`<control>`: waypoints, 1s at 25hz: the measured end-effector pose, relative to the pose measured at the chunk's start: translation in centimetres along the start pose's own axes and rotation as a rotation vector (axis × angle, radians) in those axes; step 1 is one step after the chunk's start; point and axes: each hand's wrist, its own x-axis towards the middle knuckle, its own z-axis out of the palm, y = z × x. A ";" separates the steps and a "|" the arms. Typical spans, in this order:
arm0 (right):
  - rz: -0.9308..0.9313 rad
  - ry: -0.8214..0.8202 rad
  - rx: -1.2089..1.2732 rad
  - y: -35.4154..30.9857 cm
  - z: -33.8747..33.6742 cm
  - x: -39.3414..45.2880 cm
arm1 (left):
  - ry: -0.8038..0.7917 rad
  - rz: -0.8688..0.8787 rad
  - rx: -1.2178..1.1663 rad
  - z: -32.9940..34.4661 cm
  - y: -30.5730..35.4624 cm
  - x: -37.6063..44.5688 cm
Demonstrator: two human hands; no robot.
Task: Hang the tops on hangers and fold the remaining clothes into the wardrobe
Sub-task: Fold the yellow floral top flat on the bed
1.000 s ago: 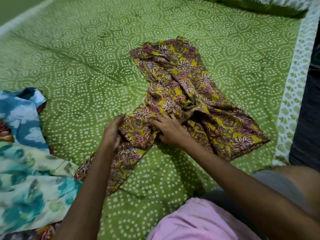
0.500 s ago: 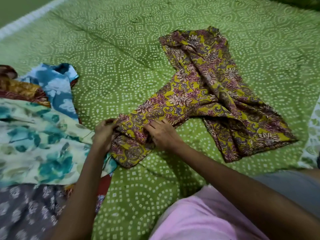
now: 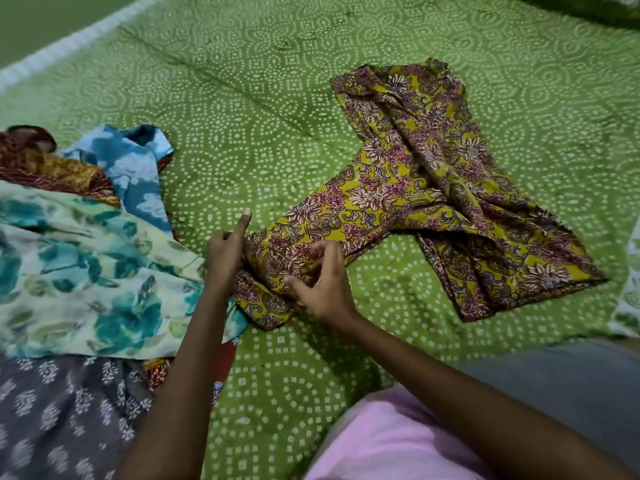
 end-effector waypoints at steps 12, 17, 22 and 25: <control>-0.170 -0.356 -0.448 -1.1 1.3 -1.2 | -0.076 0.132 0.383 -1.1 -0.5 -2.4; -0.382 -0.434 -0.518 -0.2 1.2 -1.3 | -0.210 0.166 0.622 -3.0 -0.4 -2.0; -0.416 -0.661 -0.505 -0.2 0.9 -2.6 | -0.243 0.171 0.673 -4.8 -1.0 -0.6; -0.355 -0.399 -0.263 -0.3 -0.5 -1.5 | 0.033 0.470 0.727 -4.5 -1.2 -0.8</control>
